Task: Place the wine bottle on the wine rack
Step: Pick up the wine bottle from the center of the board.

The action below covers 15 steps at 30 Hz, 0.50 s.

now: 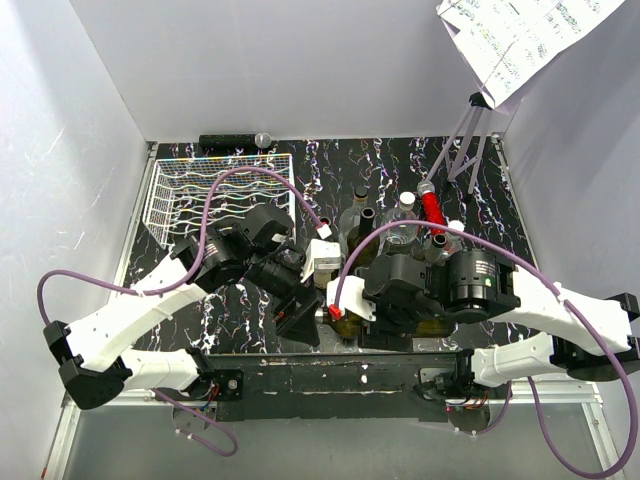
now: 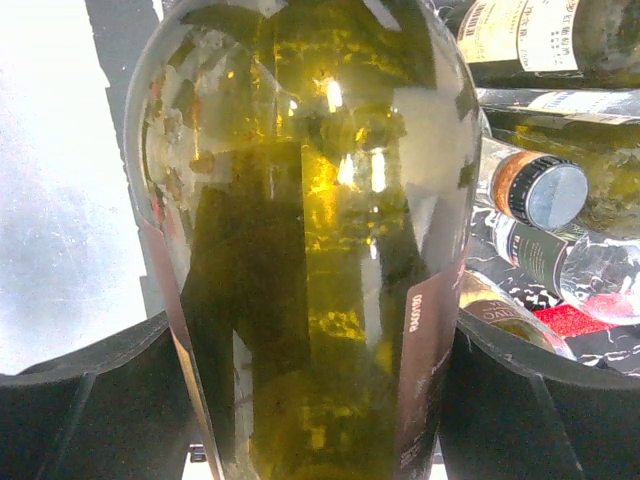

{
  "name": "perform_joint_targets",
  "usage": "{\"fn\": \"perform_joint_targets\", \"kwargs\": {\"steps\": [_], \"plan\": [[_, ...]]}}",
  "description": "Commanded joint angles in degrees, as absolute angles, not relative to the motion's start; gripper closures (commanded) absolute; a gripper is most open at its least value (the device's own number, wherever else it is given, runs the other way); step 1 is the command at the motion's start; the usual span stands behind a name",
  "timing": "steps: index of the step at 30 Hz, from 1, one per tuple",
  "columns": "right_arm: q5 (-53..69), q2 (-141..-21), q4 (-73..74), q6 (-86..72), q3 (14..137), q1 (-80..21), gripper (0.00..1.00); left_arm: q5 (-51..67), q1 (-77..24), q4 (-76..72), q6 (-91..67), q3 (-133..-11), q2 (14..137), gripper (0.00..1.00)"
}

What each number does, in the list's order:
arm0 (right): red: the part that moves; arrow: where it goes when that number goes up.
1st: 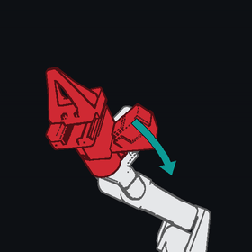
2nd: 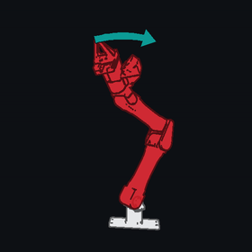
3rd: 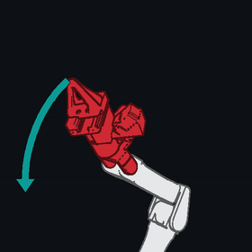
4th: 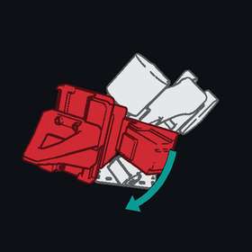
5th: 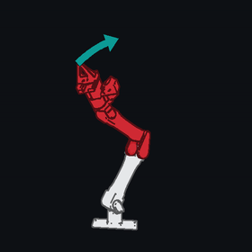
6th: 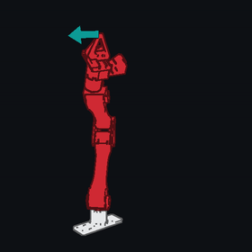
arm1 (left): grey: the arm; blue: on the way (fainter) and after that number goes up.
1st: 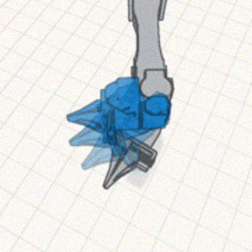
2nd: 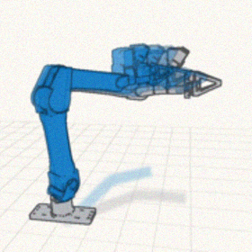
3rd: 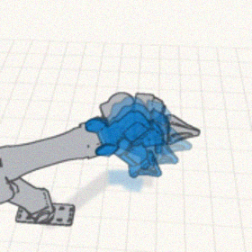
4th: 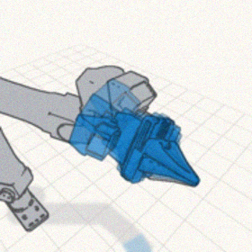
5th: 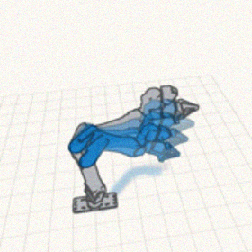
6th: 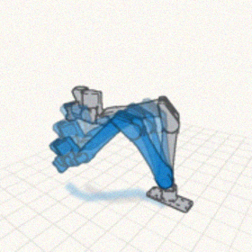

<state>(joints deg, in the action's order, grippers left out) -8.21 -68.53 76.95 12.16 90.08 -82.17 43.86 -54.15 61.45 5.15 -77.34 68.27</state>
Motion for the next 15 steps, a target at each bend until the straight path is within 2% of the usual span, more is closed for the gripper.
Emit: {"fn": "perform_joint_targets", "kwargs": {"steps": [1,8,15], "plan": [[-8.3,-69.1,69.3,12.7,91.3,-83.0,0.99,42.4,-54.6,62.0,6.7,-79.9,68.6,0.04],[-8.7,-68.1,64.9,12.9,90.1,-83.4,0.99,41.3,-54.7,62.0,7.4,-78.1,67.4,0.02],[-7.7,-69.7,64.1,14.8,90.0,-83.7,0.99,42.0,-55.1,61.5,7.2,-77.5,67.8,0.11]]}}
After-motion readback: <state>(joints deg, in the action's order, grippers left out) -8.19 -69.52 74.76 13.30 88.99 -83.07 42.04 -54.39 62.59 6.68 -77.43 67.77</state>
